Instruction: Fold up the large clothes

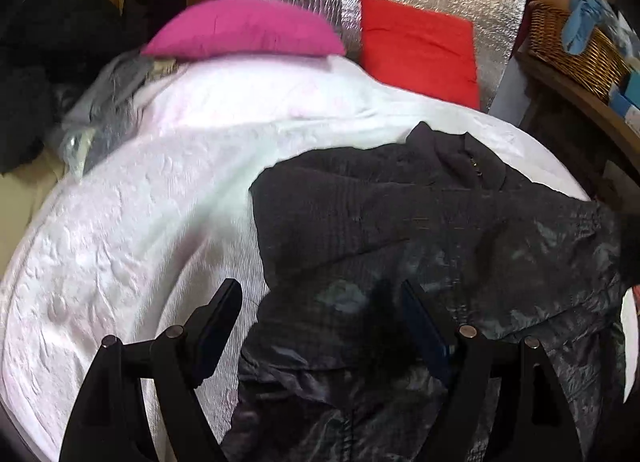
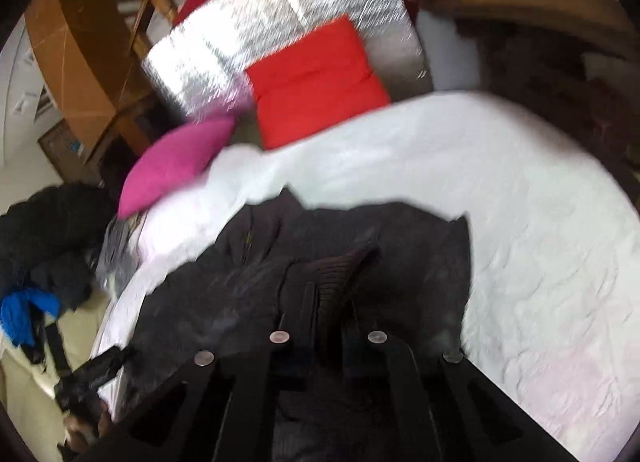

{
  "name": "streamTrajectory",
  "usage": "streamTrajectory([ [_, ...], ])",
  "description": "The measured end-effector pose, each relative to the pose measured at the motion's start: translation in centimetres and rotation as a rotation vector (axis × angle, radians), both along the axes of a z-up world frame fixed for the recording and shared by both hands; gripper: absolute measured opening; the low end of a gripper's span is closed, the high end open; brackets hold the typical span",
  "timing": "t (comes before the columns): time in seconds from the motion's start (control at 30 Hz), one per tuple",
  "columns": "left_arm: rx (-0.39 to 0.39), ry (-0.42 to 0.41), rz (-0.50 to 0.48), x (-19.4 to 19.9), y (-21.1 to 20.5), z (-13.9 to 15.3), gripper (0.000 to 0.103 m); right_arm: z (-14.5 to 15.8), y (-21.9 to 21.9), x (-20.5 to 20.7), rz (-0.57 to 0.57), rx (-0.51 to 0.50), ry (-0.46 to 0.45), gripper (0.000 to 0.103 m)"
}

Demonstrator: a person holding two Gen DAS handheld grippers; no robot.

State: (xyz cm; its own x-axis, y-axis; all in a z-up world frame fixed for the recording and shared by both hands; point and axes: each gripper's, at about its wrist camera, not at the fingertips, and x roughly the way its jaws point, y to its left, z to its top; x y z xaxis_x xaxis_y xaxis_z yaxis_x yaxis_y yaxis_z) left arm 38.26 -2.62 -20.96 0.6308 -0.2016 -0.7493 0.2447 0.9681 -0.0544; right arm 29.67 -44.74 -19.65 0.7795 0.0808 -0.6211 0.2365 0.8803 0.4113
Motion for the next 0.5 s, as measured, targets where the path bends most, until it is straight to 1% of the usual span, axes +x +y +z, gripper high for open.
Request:
streamTrajectory([
  [0.03, 0.020, 0.009, -0.002, 0.1, -0.3, -0.3, 0.081, -0.3, -0.5, 0.2, -0.023, 0.004, 0.004, 0.009],
  [0.1, 0.059, 0.054, -0.012, 0.6, -0.8, -1.5, 0.081, -2.1, -1.2, 1.3, -0.050, 0.004, 0.068, 0.009],
  [0.13, 0.073, 0.081, -0.016, 0.9, -1.1, -2.1, 0.081, -3.5, -1.5, 1.9, -0.057, 0.014, 0.117, 0.009],
  [0.2, 0.086, 0.096, -0.017, 1.1, -1.3, -2.5, 0.081, -5.9, -2.0, 2.9, -0.041, 0.039, 0.217, 0.009],
  [0.23, 0.089, 0.094, -0.017, 1.0, -1.2, -2.4, 0.081, -6.5, -2.6, 2.9, -0.047, 0.065, 0.235, 0.012],
  [0.27, 0.090, 0.090, -0.015, 0.9, -1.2, -2.2, 0.081, -6.6, -3.1, 2.7, -0.052, 0.099, 0.237, 0.013],
  [0.3, 0.089, 0.085, -0.012, 0.9, -1.1, -2.0, 0.081, -6.2, -3.7, 2.4, -0.061, 0.153, 0.224, 0.013],
  [0.33, 0.084, 0.076, -0.008, 0.8, -1.0, -1.7, 0.081, -5.6, -4.2, 2.0, -0.065, 0.185, 0.208, 0.013],
  [0.4, 0.078, 0.048, -0.006, 0.6, -0.7, -1.0, 0.081, -3.9, -4.6, 0.9, -0.081, 0.210, 0.138, 0.015],
  [0.43, 0.073, 0.031, -0.005, 0.5, -0.5, -0.5, 0.081, -3.4, -4.7, 0.3, -0.090, 0.203, 0.107, 0.023],
  [0.5, 0.052, -0.004, 0.001, 0.2, 0.0, 0.3, 0.081, -2.2, -4.9, -0.7, -0.116, 0.182, 0.048, 0.055],
])
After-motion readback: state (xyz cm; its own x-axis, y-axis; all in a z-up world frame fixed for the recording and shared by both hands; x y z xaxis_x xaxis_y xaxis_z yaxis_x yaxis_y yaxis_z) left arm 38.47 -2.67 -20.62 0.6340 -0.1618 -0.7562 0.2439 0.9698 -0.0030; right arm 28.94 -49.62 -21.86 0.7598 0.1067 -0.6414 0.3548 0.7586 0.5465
